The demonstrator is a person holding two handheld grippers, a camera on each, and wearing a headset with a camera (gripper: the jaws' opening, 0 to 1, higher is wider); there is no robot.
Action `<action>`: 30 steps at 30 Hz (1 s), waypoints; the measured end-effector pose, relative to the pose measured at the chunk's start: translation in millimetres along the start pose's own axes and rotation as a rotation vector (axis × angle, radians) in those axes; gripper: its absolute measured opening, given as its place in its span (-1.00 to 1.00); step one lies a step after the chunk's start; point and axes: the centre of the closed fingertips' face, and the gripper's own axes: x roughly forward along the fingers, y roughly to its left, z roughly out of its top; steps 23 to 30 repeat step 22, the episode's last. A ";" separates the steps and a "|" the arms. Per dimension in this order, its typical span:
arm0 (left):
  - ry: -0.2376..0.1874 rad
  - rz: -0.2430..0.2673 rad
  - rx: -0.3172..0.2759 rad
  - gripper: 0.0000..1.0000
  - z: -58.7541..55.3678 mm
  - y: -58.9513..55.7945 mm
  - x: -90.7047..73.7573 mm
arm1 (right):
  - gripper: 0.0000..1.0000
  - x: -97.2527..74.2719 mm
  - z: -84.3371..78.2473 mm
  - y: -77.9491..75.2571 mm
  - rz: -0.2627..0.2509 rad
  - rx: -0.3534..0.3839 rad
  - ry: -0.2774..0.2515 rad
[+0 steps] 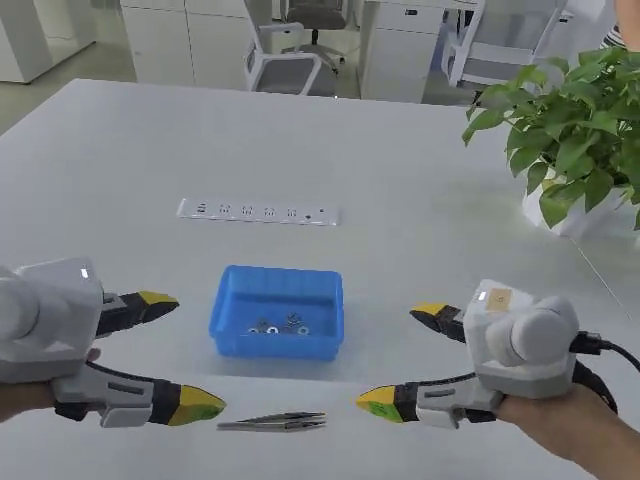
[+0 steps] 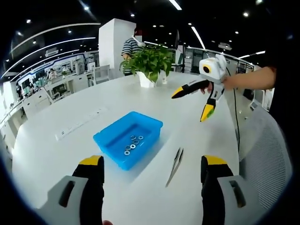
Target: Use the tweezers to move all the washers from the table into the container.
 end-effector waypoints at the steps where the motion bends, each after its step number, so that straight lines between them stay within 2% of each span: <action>1: -0.005 0.007 -0.005 0.84 0.2 -0.8 0.3 | 0.70 -1.0 -1.3 0.0 -0.003 0.002 0.002; 6: -0.029 0.044 -0.025 0.95 0.6 -8.1 2.8 | 0.83 -6.6 -5.8 5.0 -0.029 0.008 0.011; 13: -0.027 0.063 -0.020 0.98 -1.8 -17.0 0.2 | 0.95 -10.9 -5.7 10.6 -0.051 0.018 0.007; 16: -0.025 0.066 -0.004 0.98 -1.3 -17.0 -1.3 | 0.99 -11.5 -5.5 11.6 -0.054 0.016 0.005; 30: -0.023 0.071 -0.001 0.99 -0.8 -15.3 -3.4 | 1.00 -13.1 -7.1 12.3 -0.060 0.016 0.011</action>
